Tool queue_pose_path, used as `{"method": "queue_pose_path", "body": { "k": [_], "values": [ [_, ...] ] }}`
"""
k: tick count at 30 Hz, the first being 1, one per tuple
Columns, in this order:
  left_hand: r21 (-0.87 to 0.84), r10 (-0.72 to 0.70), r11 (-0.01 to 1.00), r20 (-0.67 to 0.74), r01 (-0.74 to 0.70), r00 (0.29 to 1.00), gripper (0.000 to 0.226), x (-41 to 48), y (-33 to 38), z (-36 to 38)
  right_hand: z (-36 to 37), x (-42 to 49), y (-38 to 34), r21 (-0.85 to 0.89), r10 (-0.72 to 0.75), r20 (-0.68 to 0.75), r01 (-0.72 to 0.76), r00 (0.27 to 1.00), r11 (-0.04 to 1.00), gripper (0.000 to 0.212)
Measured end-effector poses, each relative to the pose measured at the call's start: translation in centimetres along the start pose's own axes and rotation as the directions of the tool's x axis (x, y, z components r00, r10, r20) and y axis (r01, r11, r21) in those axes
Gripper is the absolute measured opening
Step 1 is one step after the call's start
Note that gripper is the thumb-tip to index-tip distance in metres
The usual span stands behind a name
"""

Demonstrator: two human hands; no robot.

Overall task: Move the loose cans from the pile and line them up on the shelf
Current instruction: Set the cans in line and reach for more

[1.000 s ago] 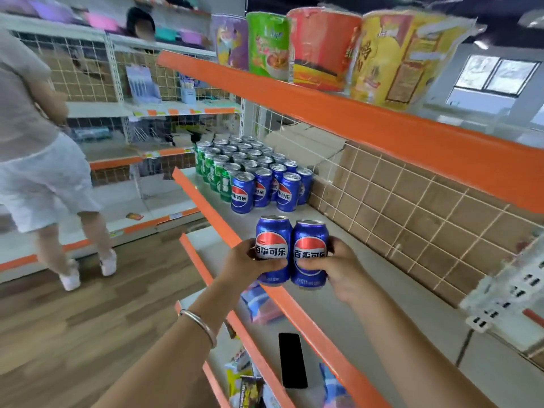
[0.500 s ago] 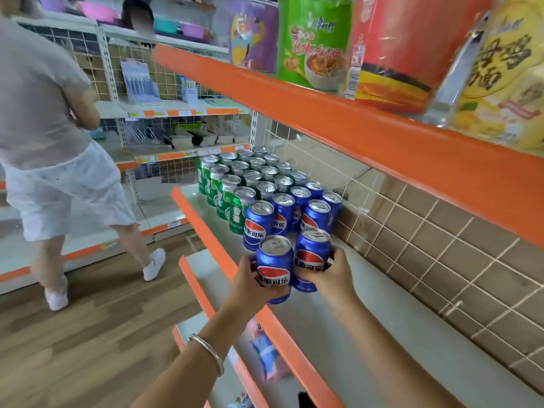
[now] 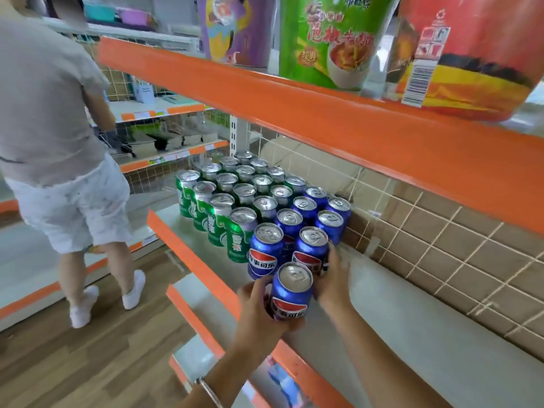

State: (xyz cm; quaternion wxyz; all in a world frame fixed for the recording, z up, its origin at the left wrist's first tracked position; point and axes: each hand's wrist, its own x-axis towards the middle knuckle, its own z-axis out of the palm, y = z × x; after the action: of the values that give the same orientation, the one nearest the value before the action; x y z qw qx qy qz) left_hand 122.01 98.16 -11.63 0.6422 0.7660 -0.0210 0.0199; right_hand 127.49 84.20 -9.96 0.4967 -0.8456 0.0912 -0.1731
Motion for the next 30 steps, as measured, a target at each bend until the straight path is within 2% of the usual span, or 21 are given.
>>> {"method": "queue_pose_path", "body": {
  "k": [3, 6, 10, 13, 15, 18, 20, 22, 24, 27, 30],
  "values": [
    [0.024, 0.052, 0.998, 0.032, -0.053, 0.998, 0.083, 0.2, -0.3, -0.4, 0.2, 0.3, -0.8, -0.034, 0.049, -0.035, -0.051, 0.998, 0.998, 0.076],
    [0.043, 0.099, 0.994, 0.049, -0.101, 0.994, 0.081, 0.8, -0.4, -0.7, 0.4, 0.4, -0.9, -0.061, -0.01, -0.126, 0.002, 0.992, 0.998, 0.067],
    [-0.009, 0.078, 0.997, 0.042, -0.077, 0.996, 0.066, 1.4, -0.9, -0.6, 0.7, 0.4, -0.1, -0.068, 0.052, -0.154, -0.063, 0.987, 0.996, 0.06],
    [0.023, 0.092, 0.995, 0.02, -0.093, 0.996, 0.068, 1.7, -1.2, -0.1, 0.1, -0.2, 0.2, -0.102, 0.075, -0.11, -0.087, 0.991, 0.991, 0.067],
    [0.027, 0.09, 0.996, -0.012, -0.09, 0.996, 0.066, 2.0, -1.2, 0.2, -0.9, -0.8, 0.6, -0.076, 0.073, -0.061, -0.077, 0.995, 0.994, 0.055],
    [0.008, 0.067, 0.998, -0.037, -0.066, 0.997, 0.066, 2.4, -1.2, 0.7, -2.7, -2.3, -0.5, 0.092, 0.133, 0.085, -0.14, 0.988, 0.986, 0.037],
    [0.01, 0.094, 0.996, -0.083, -0.093, 0.992, 0.065, 2.5, -1.4, 1.1, -3.0, -3.4, -1.5, 0.146, 0.112, 0.183, -0.14, 0.977, 0.979, 0.046],
    [0.033, 0.134, 0.991, -0.109, -0.131, 0.985, 0.062, 2.4, -1.4, 1.2, -2.2, -4.2, -2.0, 0.087, 0.062, 0.204, -0.081, 0.977, 0.993, 0.059],
    [0.015, 0.129, 0.992, -0.113, -0.129, 0.985, 0.057, 2.4, -1.3, 1.1, -1.0, -4.4, -1.7, 0.025, 0.024, 0.163, -0.029, 0.986, 0.999, 0.066],
    [-0.039, 0.081, 0.996, -0.095, -0.085, 0.992, 0.055, 2.5, -0.8, 0.7, 0.0, -3.8, -1.4, -0.012, 0.03, 0.088, -0.029, 0.996, 0.999, 0.077],
    [0.004, 0.135, 0.991, -0.1, -0.135, 0.986, 0.048, 2.5, -0.7, 0.5, 0.4, -3.9, -1.3, -0.016, 0.015, 0.047, -0.014, 0.999, 1.0, 0.076]
  ]
}}
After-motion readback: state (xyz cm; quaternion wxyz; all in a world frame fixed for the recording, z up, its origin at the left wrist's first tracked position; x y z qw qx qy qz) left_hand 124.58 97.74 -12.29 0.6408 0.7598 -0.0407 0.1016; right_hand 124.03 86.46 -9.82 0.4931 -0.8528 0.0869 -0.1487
